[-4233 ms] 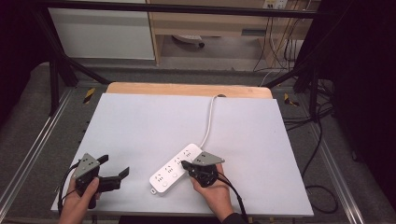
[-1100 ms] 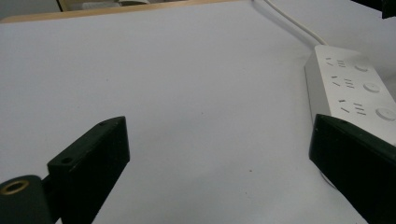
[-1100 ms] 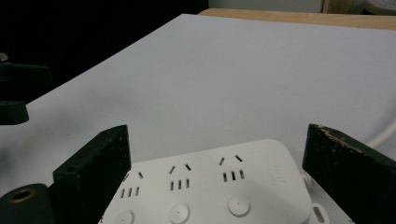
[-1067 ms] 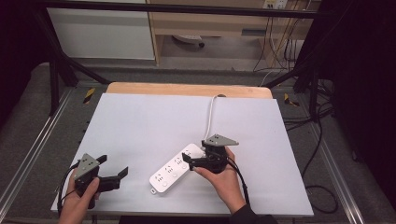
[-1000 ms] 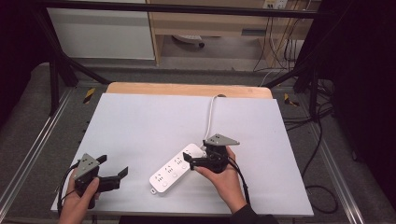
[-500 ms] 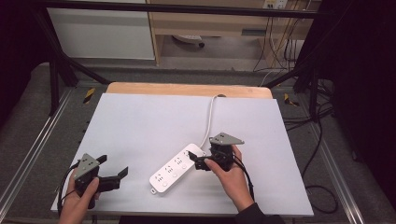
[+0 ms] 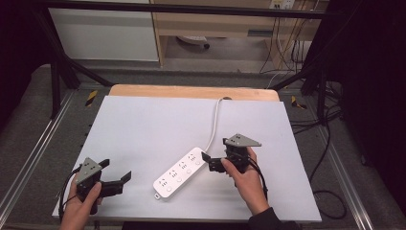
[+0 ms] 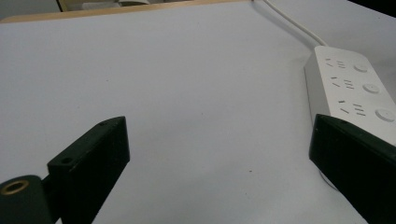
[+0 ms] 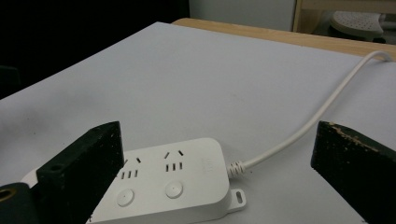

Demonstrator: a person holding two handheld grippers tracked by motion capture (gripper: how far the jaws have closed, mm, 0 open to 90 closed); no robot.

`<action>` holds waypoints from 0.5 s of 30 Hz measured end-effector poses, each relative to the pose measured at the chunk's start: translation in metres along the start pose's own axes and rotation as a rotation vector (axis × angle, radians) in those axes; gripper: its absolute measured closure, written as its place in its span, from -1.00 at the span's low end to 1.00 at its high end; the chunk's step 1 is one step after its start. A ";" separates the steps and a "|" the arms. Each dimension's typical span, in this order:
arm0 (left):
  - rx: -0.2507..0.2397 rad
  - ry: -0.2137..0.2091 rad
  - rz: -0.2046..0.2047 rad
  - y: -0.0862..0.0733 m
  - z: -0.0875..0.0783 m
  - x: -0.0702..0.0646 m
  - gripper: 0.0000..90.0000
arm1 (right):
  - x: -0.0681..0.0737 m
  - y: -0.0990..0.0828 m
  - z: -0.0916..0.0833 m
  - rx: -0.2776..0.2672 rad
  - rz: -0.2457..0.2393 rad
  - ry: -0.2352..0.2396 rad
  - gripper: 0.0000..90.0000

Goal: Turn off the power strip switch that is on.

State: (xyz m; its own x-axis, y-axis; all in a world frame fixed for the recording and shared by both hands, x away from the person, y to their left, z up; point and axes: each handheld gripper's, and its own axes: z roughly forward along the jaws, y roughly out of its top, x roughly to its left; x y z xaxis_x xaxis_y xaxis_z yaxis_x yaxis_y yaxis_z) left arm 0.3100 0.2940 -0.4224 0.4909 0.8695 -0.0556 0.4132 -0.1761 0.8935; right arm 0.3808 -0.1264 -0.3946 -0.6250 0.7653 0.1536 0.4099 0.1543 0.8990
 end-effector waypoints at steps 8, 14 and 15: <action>-0.001 -0.001 0.000 0.000 -0.001 0.000 -0.89 | -0.009 0.002 -0.010 -0.011 0.001 -0.021 -0.93; -0.003 -0.002 -0.001 0.000 -0.001 0.000 -0.89 | -0.016 0.002 -0.018 -0.002 0.003 -0.047 -0.92; -0.004 -0.002 -0.001 0.000 -0.001 0.000 -0.89 | -0.018 0.002 -0.019 -0.004 0.007 -0.049 -0.92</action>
State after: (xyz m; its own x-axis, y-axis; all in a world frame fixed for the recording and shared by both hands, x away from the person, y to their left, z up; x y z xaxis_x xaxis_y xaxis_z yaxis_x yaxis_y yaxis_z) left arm 0.3095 0.2946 -0.4217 0.4917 0.8689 -0.0576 0.4111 -0.1733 0.8950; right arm 0.3803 -0.1514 -0.3880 -0.5892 0.7958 0.1398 0.4115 0.1466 0.8996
